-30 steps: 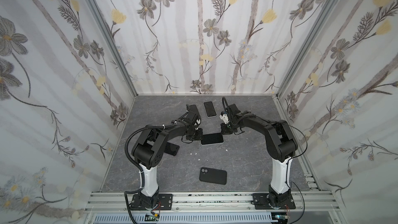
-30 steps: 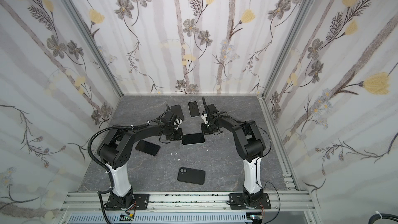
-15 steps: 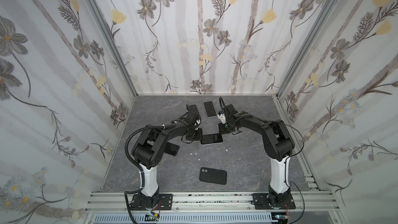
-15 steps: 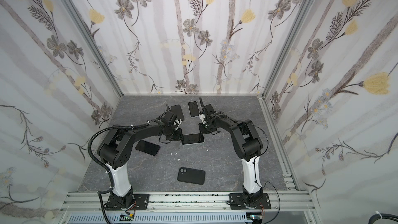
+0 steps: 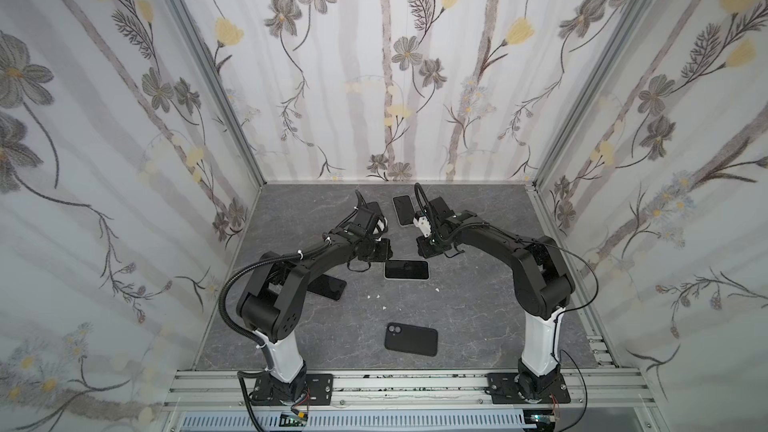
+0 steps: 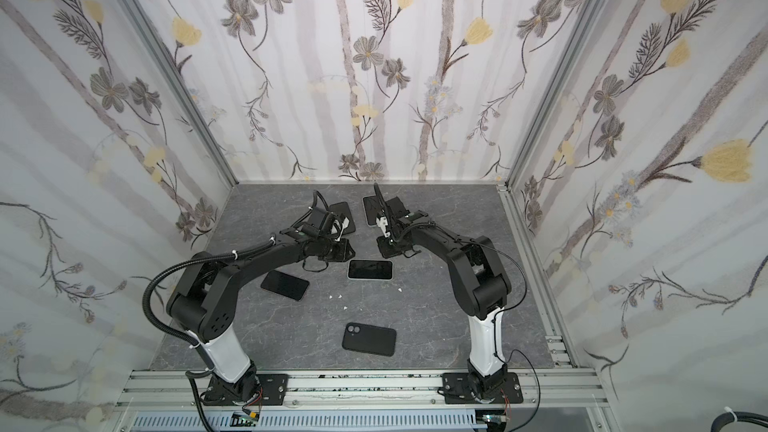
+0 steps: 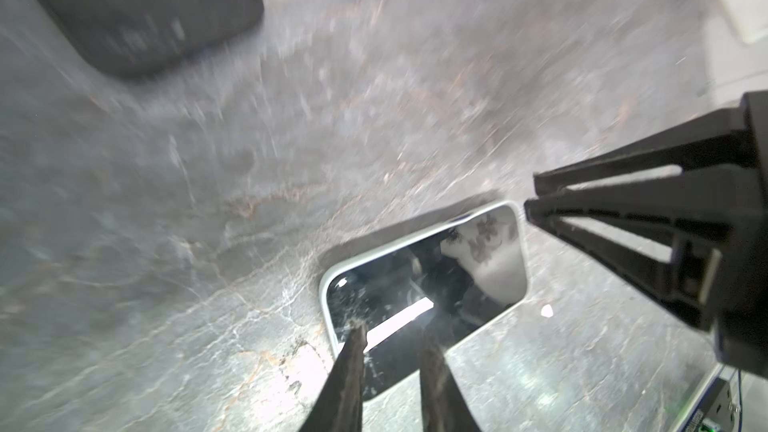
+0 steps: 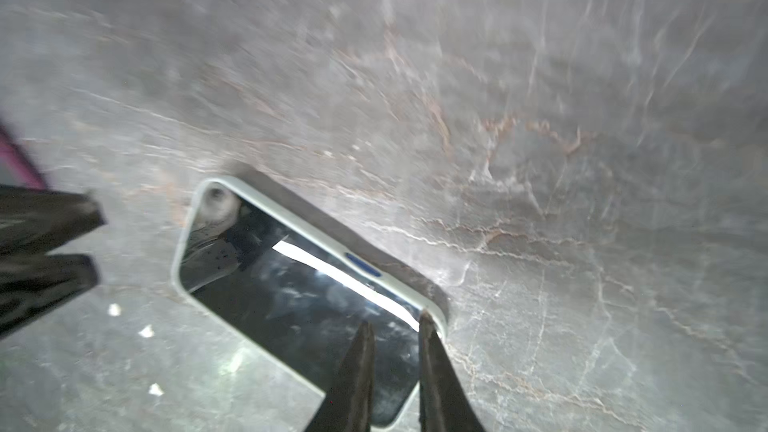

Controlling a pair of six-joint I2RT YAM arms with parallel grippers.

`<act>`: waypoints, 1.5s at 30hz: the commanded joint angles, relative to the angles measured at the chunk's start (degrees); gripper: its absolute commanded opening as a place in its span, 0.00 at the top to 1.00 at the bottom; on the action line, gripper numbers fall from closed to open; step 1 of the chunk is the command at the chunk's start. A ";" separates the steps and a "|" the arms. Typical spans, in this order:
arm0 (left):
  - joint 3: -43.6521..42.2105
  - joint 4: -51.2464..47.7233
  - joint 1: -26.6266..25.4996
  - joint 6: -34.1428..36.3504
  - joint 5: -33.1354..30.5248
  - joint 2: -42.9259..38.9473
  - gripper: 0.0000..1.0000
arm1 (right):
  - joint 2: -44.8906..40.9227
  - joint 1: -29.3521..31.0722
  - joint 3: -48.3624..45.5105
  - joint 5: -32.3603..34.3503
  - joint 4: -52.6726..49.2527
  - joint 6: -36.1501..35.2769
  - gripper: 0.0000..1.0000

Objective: Put the phone into the phone case
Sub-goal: 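Lift both grippers away from the cased phone and swing them outward, then grasp the pale blue cased phone with the right gripper and lift it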

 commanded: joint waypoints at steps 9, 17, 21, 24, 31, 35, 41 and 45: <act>-11.80 19.39 0.54 10.81 -5.14 -23.44 0.57 | -20.15 2.86 -13.45 -0.29 24.43 -19.31 0.48; -24.27 36.07 1.07 16.43 -4.60 -40.02 0.25 | -28.89 3.19 -31.31 -2.05 44.37 -34.34 0.15; -28.45 41.25 1.05 19.29 -0.69 -43.51 0.09 | -26.21 3.18 -31.23 -4.76 36.97 -43.60 0.14; -29.06 40.50 1.04 22.09 0.54 -43.90 0.00 | -22.40 3.55 -29.69 -5.84 30.08 -48.21 0.15; -30.12 39.98 1.05 25.30 -0.05 -45.56 0.00 | -10.29 4.91 -21.51 -6.97 19.21 -45.77 0.00; -30.13 39.39 1.11 25.33 -1.68 -45.86 0.00 | -4.13 5.78 -16.11 -5.56 14.04 -44.71 0.00; -30.09 39.14 1.07 25.35 -2.42 -45.83 0.00 | 0.57 6.39 -12.43 -2.78 11.78 -45.02 0.00; -30.04 39.10 1.04 25.38 -2.44 -45.78 0.00 | 2.31 6.38 -11.38 -2.02 10.14 -46.00 0.00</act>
